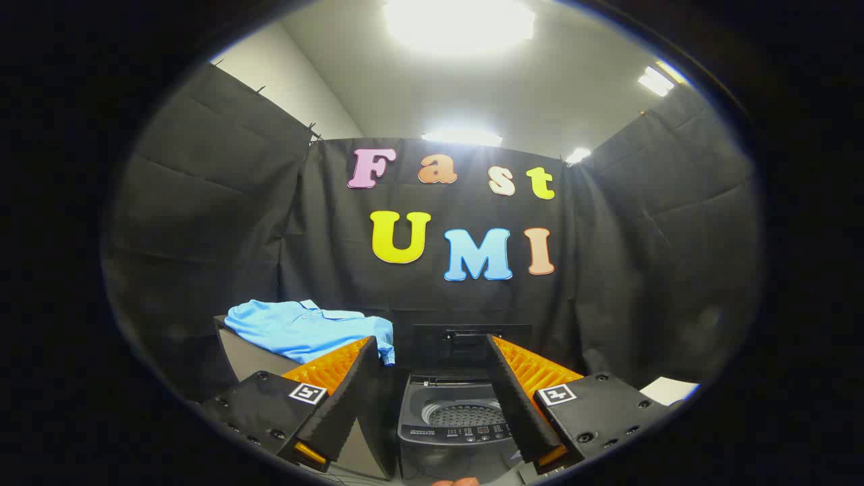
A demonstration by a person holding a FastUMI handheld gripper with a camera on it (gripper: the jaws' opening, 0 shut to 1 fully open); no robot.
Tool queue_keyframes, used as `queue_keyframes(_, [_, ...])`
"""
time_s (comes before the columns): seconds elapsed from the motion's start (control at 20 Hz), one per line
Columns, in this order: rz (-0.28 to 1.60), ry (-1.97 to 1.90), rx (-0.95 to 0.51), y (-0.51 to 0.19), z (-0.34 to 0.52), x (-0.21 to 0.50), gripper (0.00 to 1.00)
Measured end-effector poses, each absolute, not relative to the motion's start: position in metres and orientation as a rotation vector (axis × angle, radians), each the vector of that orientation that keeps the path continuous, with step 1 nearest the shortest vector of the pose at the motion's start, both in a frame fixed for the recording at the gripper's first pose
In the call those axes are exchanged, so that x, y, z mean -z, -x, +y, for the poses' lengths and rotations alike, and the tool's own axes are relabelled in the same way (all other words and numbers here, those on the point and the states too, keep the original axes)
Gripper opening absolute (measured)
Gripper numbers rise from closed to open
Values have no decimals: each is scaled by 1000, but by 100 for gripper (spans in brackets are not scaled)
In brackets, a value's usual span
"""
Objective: Put the clothes into the washing machine and then close the washing machine lid.
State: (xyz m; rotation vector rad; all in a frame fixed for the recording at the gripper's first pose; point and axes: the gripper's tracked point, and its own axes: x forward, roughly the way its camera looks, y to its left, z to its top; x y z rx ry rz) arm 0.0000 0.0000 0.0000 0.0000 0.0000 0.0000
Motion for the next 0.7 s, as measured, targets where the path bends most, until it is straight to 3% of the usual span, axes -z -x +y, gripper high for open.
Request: queue_keyframes(0.7, [17, 9, 6, -4, -2, 7, 98])
